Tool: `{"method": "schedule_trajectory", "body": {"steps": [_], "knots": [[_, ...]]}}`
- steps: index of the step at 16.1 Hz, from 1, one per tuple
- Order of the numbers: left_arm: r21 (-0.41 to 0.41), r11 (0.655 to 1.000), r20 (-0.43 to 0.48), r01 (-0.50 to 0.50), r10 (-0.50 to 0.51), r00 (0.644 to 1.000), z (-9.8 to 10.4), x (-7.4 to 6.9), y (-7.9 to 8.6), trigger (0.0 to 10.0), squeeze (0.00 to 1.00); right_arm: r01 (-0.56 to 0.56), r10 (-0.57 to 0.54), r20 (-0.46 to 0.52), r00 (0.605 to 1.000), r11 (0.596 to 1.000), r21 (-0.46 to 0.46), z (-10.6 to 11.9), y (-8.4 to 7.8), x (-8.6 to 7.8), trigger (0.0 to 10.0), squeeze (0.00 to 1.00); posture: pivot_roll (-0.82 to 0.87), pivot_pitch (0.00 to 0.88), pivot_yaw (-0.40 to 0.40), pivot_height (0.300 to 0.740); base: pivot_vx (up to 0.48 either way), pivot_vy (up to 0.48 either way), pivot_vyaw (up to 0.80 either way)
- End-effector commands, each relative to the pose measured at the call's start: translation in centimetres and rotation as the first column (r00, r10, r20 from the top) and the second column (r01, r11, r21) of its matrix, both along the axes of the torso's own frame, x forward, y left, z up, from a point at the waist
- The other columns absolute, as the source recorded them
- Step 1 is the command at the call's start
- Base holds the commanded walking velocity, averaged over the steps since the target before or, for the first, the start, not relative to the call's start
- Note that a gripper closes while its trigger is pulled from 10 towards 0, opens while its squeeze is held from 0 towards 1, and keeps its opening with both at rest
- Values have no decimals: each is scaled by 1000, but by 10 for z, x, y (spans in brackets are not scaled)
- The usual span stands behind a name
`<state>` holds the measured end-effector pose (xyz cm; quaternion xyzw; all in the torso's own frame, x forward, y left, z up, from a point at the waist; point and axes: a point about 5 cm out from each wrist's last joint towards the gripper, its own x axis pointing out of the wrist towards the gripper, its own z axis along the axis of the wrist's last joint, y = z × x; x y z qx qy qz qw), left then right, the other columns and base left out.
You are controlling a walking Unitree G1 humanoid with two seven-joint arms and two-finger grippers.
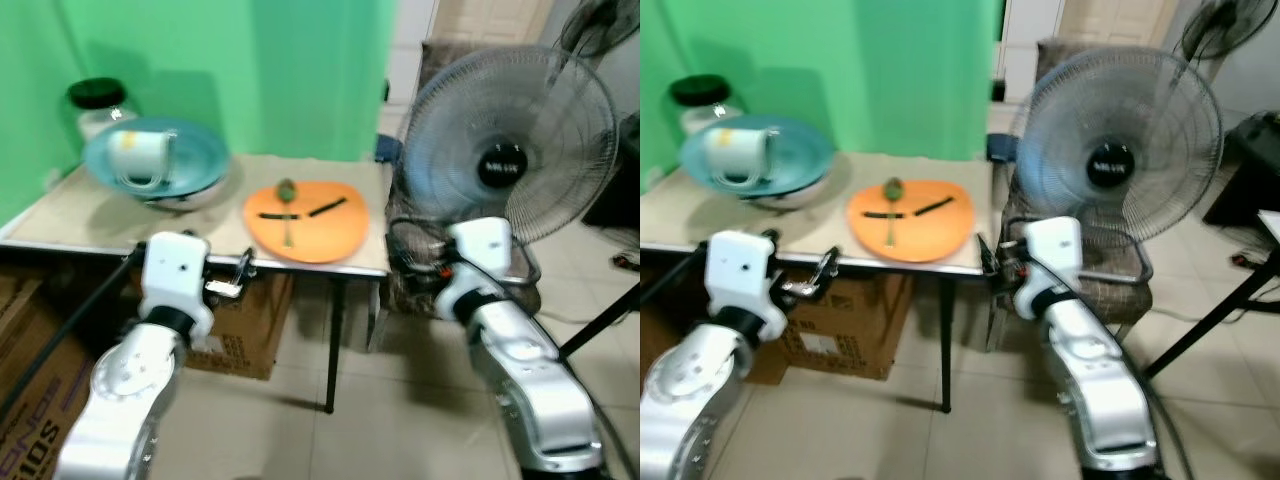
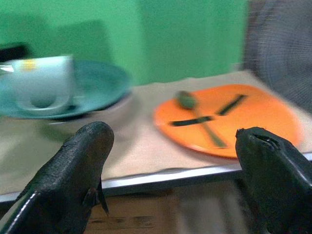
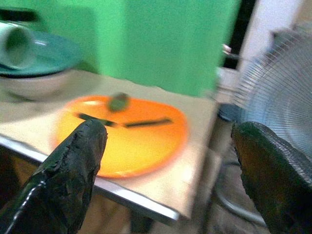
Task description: Setting the table
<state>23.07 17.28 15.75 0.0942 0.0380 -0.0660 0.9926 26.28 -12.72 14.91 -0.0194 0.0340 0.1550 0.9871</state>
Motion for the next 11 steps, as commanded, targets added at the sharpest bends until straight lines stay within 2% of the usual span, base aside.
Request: {"method": "schedule_trajectory", "body": {"steps": [1, 6, 11], "knots": [[11, 1000, -1, -8, 8, 1000, 1, 2, -1, 10000, 0, 13, -13, 3, 1000, 1000, -12, 2, -5, 5, 10000, 1000, 119, 0, -6, 740, 0, -480, 0], [5, 1000, -17, -28, 28, 999, 0, 2, 1, 10000, 0, -7, 7, -35, 999, 1000, -21, 0, -5, 7, 10000, 1000, 115, 0, 3, 740, 0, 0, 0], [15, 1000, -15, -6, 6, 1000, 2, 3, -1, 10000, 0, -19, 18, -39, 999, 999, -36, 0, -3, 14, 10000, 1000, 126, 0, 0, 740, 0, 0, 800]]}}
